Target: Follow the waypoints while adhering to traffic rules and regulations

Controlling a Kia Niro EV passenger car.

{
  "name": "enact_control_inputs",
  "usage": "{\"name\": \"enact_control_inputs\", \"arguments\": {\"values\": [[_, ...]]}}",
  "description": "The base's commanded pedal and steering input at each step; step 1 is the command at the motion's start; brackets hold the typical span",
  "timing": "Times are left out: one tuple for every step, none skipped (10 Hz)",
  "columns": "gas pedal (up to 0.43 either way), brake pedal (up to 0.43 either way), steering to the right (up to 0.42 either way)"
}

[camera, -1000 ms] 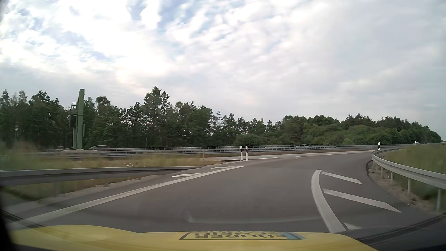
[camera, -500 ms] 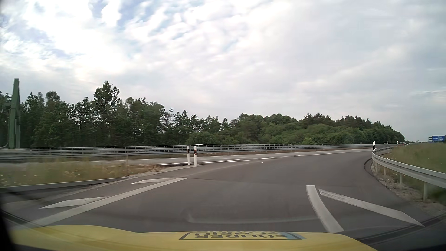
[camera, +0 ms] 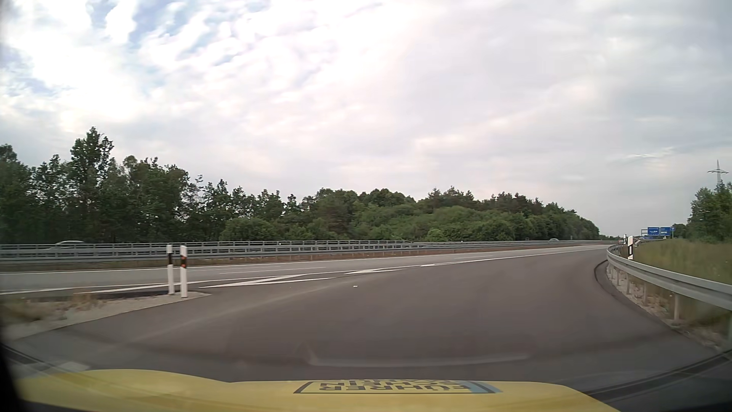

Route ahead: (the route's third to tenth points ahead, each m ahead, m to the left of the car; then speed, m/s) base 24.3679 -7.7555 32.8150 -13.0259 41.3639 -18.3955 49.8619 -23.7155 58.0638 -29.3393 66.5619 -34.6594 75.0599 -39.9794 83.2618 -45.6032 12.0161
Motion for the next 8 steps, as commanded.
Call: {"name": "enact_control_inputs", "arguments": {"values": [[0.130,0.000,0.134],[0.130,0.000,0.134],[0.130,0.000,0.134],[0.130,0.000,0.133],[0.130,0.000,0.130],[0.138,0.000,0.127],[0.177,0.000,0.123],[0.197,0.000,0.120]]}}
